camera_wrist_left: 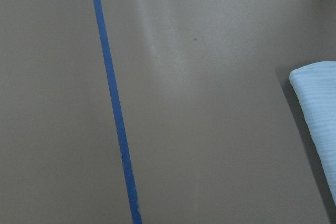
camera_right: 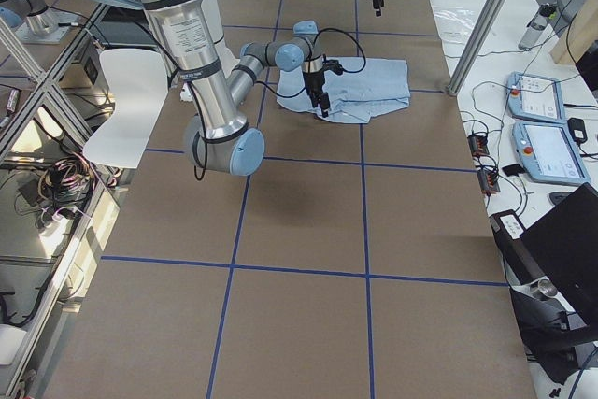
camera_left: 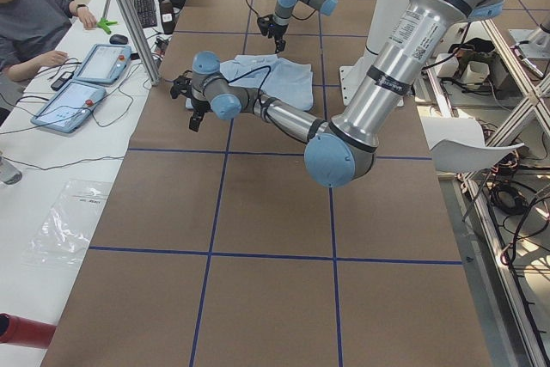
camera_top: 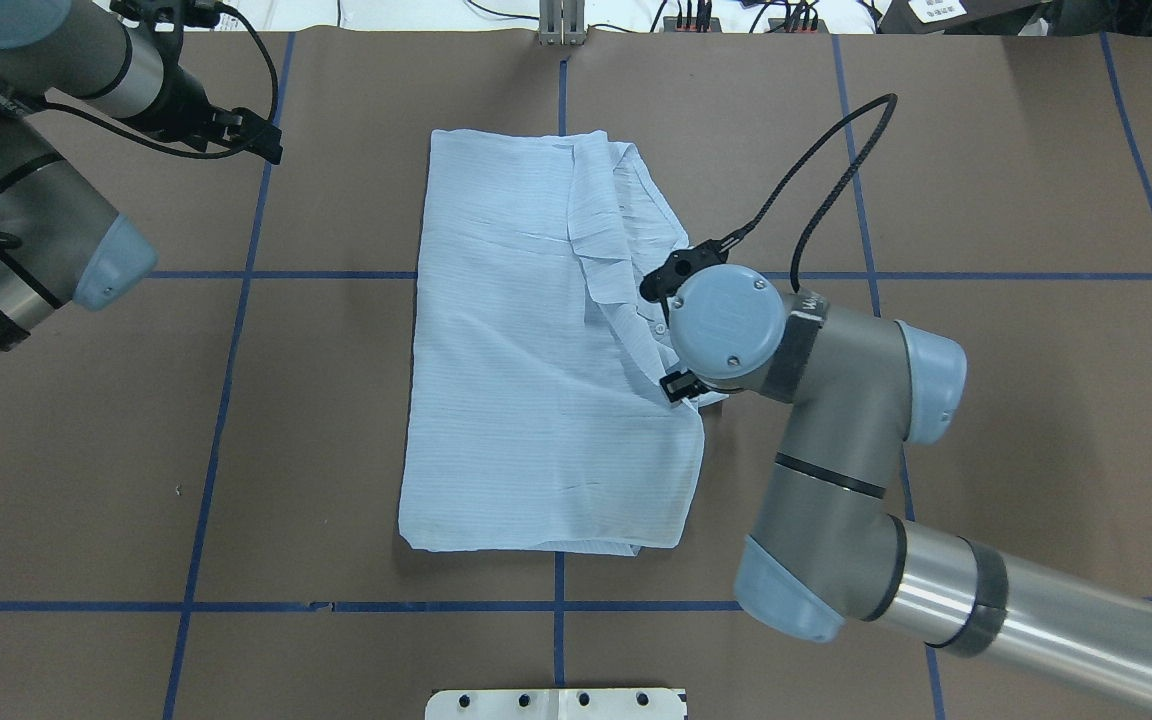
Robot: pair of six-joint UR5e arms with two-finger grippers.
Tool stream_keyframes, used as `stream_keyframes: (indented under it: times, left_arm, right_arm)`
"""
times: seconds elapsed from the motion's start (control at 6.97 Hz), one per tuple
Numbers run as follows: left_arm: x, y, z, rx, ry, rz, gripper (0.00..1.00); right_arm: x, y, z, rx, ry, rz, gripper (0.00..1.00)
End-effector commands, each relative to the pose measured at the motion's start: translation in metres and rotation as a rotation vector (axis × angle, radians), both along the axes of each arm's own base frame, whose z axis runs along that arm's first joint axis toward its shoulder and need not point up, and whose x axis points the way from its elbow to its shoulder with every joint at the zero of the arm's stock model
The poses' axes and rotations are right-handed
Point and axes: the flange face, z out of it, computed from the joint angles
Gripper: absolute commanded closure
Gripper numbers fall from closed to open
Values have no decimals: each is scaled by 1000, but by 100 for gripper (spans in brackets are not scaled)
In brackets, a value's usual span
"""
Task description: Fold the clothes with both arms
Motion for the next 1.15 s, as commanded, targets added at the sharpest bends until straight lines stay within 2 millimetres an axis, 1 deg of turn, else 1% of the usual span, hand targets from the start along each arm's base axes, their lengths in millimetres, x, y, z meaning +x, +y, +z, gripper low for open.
stream_keyframes:
  times: [0.0,0.29,0.43,0.57,0.72,0.86,1.0]
  left_arm:
    - [0,0,0,-1,-1,0,0]
    - [0,1,1,-4,0,2,0]
    - [0,1,2,-6,1,5,0]
    - [0,0,3,-7,0,5,0]
    - [0,1,2,-6,1,5,0]
    - [0,0,3,-7,0,5,0]
    - [0,0,3,-7,0,5,0]
  right_arm:
    - [-44,-19,-6,-1,-78,46,0]
    - [-50,-15,-6,-2,-72,38,0]
    - [-62,-12,2,-7,-49,29,0]
    - [-69,-11,11,-12,-24,18,0]
    - [-69,-10,19,-17,2,10,0]
    - [-66,-13,19,-11,34,-9,0]
    - [-52,-26,20,1,67,-14,0]
